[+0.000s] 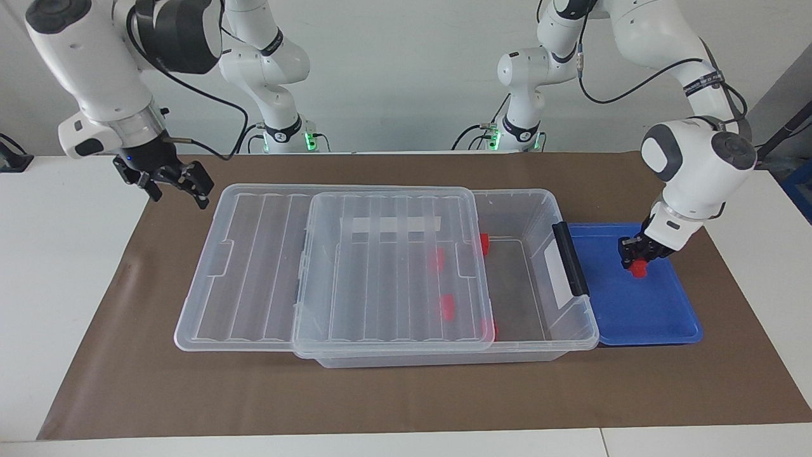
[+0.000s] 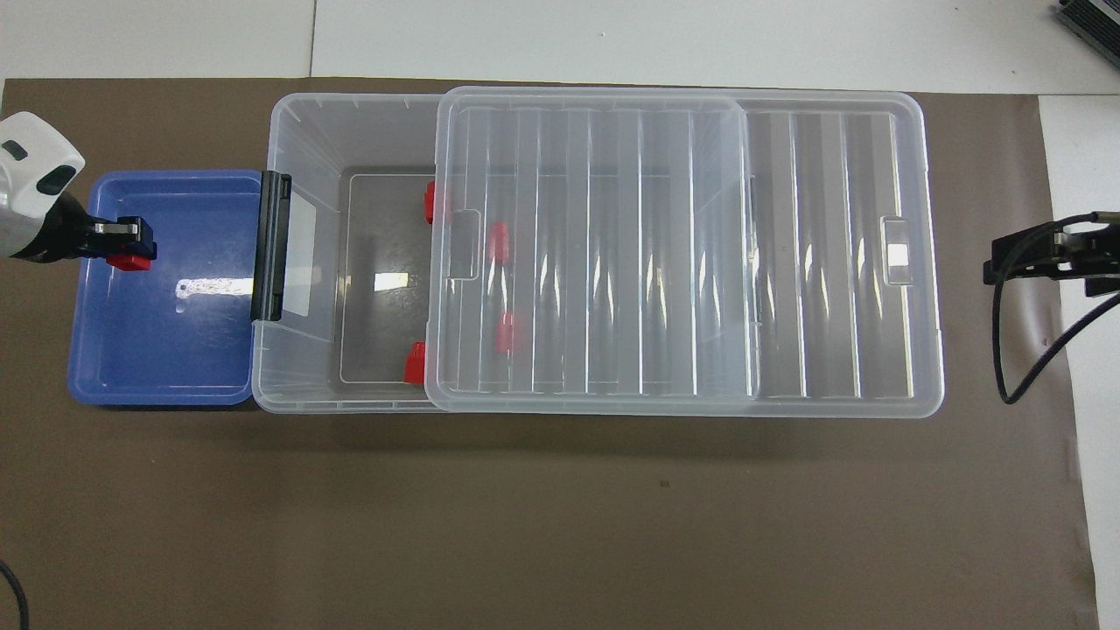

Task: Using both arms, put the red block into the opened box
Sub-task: 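Reach into the blue tray and grasp the red block with the left gripper, then lift the red block and carry it over the box opening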

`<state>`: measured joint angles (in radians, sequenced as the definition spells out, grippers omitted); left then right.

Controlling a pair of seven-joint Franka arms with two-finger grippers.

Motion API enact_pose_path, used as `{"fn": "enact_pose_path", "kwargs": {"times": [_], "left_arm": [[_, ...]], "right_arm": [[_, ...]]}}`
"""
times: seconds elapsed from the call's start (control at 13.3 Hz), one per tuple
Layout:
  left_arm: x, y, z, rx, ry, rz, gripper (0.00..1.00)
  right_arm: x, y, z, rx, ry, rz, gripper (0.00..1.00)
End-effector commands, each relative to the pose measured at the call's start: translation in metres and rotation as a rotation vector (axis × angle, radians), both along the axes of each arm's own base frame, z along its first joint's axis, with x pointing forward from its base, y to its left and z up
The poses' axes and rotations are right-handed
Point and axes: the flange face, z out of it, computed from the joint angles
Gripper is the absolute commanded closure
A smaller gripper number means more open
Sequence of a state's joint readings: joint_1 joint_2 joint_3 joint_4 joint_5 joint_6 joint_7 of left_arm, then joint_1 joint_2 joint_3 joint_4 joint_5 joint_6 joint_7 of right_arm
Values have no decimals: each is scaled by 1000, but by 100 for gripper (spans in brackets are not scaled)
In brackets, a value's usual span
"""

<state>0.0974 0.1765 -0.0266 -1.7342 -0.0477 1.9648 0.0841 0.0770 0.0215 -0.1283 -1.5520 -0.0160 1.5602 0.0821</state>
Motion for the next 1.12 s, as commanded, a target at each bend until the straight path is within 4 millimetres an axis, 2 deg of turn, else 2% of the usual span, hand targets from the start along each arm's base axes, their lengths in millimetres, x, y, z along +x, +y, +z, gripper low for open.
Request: {"fn": "enact_pose_path", "kwargs": {"times": [0.0, 0.15, 0.3, 0.52, 0.6, 0.9, 1.05], "left_arm": [[1, -10, 36, -72, 11, 81, 100], [6, -46, 53, -135, -2, 228, 100], [8, -90, 67, -162, -21, 327, 100], [7, -153, 69, -212, -61, 436, 100], [6, -160, 70, -220, -61, 473, 100], [-8, -210, 63, -242, -86, 452, 100], [-19, -217, 48, -240, -96, 447, 100]], "right_arm": [[2, 3, -4, 13, 6, 29, 0], [2, 4, -4, 14, 8, 31, 0], [2, 4, -5, 15, 9, 32, 0], [2, 4, -5, 15, 9, 32, 0], [2, 5, -5, 15, 9, 34, 0], [2, 4, -5, 15, 9, 32, 0], [2, 5, -6, 15, 11, 34, 0]]}}
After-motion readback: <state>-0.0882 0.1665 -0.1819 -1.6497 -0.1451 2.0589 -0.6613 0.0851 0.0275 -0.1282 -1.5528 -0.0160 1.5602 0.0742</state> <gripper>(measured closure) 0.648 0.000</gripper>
